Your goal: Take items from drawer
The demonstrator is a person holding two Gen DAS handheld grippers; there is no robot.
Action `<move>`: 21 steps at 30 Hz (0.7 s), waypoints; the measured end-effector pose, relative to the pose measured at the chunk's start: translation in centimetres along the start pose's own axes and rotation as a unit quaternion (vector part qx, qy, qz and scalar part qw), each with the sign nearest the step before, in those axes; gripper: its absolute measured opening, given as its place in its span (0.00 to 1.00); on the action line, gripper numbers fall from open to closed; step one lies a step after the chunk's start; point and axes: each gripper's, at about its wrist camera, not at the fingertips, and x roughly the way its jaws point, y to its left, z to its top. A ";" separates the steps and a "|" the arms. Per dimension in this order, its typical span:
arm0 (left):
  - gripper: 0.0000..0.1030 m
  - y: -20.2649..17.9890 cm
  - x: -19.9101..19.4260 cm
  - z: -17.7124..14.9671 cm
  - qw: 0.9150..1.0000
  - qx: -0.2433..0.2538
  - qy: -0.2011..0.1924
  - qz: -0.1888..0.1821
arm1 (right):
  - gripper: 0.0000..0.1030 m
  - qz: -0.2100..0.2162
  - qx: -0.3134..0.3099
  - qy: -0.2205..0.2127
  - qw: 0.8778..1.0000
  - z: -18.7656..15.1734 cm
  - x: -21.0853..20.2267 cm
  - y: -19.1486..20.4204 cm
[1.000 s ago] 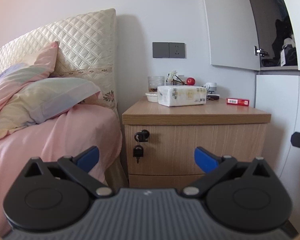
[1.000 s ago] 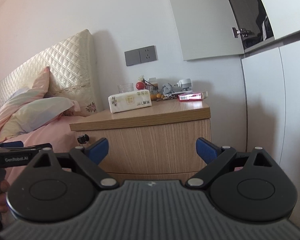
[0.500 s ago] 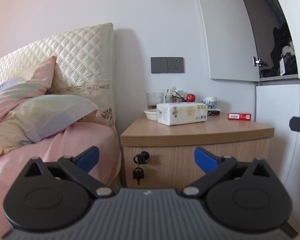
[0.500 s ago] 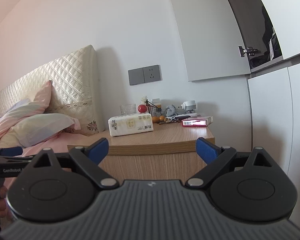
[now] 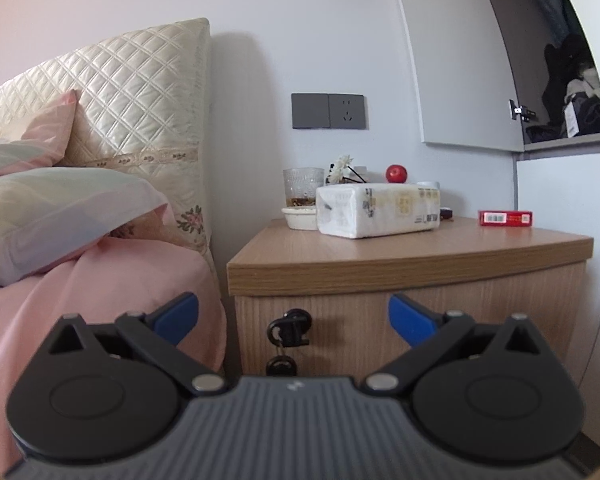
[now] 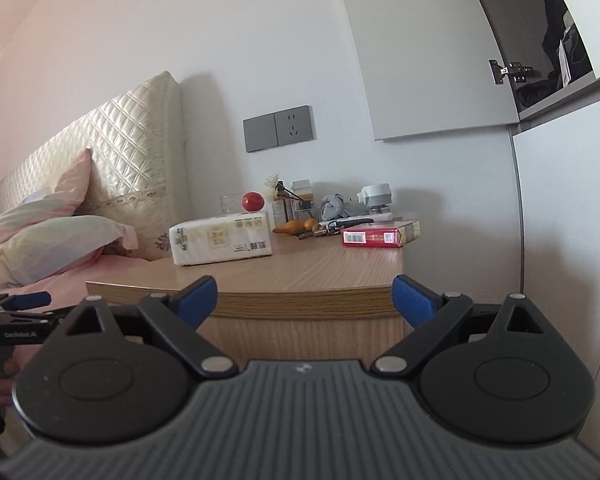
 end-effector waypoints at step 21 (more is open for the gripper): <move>1.00 2.8 7.9 -3.3 0.997 -0.003 0.043 -0.061 | 0.93 0.077 0.019 0.048 0.996 -3.0 6.5 -6.1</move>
